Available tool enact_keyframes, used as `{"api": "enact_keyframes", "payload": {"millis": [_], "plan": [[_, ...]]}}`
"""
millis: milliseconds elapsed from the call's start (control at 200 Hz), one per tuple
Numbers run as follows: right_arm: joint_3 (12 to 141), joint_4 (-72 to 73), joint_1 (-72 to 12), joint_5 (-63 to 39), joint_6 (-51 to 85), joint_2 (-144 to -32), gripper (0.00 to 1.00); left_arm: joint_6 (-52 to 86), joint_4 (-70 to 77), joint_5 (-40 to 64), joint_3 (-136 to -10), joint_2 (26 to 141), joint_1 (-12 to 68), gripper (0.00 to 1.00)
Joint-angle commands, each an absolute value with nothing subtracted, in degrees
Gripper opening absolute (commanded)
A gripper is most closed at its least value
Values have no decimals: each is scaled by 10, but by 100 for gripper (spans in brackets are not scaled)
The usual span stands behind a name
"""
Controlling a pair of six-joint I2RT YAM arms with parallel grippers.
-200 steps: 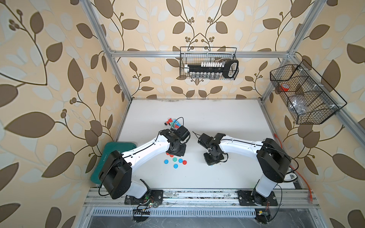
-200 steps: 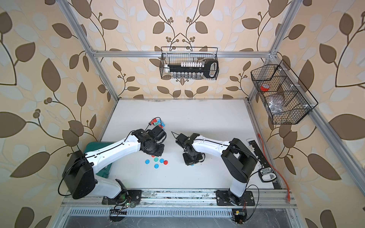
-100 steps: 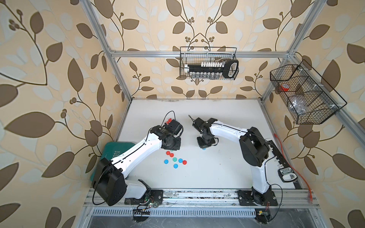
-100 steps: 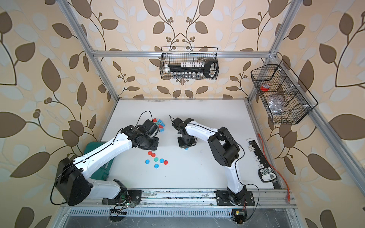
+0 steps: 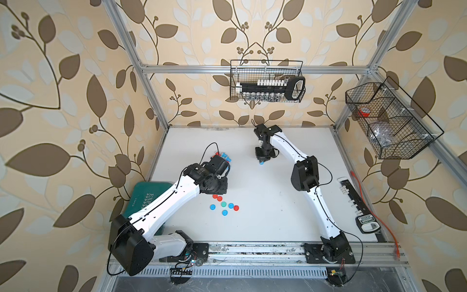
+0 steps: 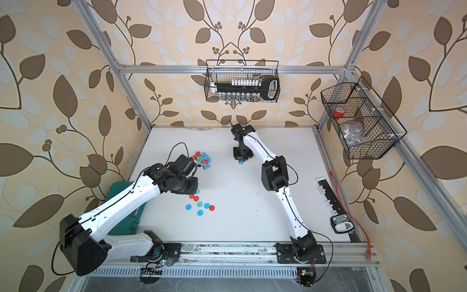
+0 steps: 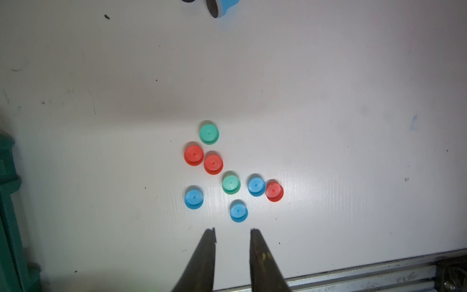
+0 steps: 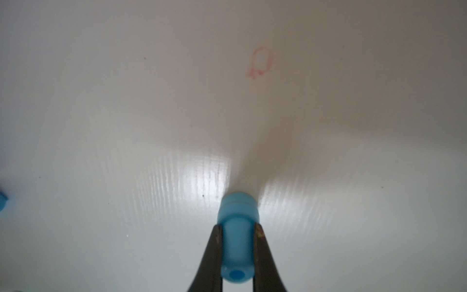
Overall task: Close the stamp cap
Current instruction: Move the stamp at the center of the board.
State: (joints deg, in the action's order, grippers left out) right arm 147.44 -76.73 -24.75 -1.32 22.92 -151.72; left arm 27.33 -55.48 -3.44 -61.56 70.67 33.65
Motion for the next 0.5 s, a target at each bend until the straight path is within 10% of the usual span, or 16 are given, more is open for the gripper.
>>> {"api": "enact_keyframes", "payload": {"millis": [0, 495], "plan": [[1481, -808, -235, -9, 232, -1556, 0, 288, -568, -36, -607, 695, 331, 27], [1518, -831, -229, 14, 217, -1551, 4, 290, -561, -36, -603, 693, 330, 30]]}}
